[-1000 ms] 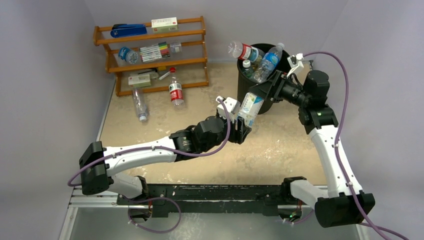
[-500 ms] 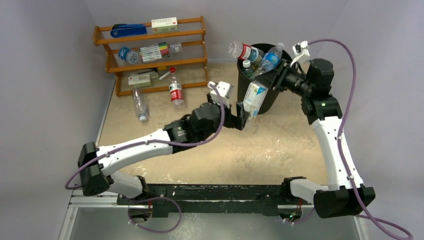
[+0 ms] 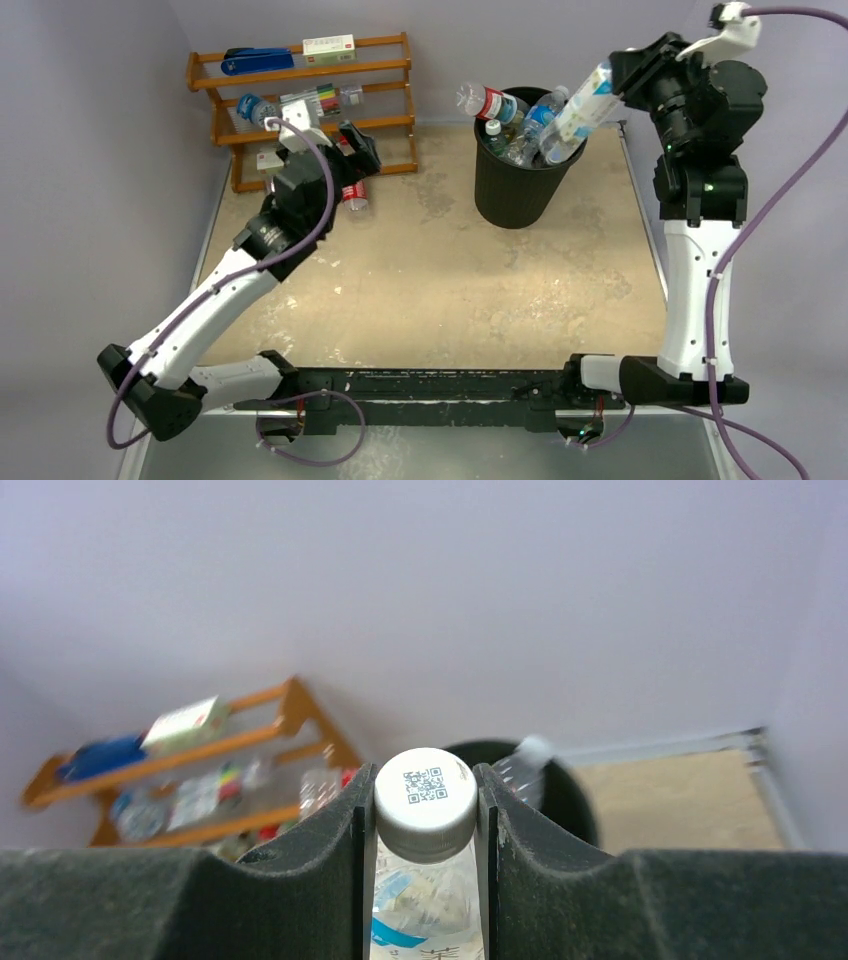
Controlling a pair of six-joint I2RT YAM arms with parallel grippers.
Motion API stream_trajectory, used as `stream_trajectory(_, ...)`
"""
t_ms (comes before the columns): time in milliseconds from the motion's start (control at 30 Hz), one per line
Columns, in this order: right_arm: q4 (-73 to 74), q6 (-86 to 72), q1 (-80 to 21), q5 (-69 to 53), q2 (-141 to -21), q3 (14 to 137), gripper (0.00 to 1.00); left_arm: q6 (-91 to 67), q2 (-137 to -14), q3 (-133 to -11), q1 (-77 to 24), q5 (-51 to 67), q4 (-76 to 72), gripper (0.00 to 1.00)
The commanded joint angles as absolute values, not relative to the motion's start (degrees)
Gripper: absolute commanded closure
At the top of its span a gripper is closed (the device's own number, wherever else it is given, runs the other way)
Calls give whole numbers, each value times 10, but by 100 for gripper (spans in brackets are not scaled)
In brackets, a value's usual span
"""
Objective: Put the plastic bottles in the bin
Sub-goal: Place the plastic bottle in the trash bin.
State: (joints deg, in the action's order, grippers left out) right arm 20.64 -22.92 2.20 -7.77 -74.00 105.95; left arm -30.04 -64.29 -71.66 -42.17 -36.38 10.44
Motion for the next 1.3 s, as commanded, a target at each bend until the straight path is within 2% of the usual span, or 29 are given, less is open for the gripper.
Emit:
stream_trajectory(0, 153, -180, 29, 96, -746, 1095, 80, -358, -697, -703, -309, -267, 136, 14)
stream_trajectory(267, 14, -139, 40, 190, -793, 1048, 81, -381, -844, -708, -205, -200, 90, 14)
stream_trajectory(500, -55, -150, 46, 149, -837, 1006, 83, -379, -955, -737, -161, -213, 59, 14)
stream_trajectory(700, -87, -163, 46, 106, -829, 951, 85, -362, -1036, -776, -155, -226, 66, 14)
stream_trajectory(1067, -139, -157, 46, 62, -809, 901, 86, -357, -1101, -794, -154, -225, 65, 14)
stream_trajectory(1267, -122, -155, 45, 49, -809, 890, 86, -357, -1118, -802, -154, -227, 71, 14)
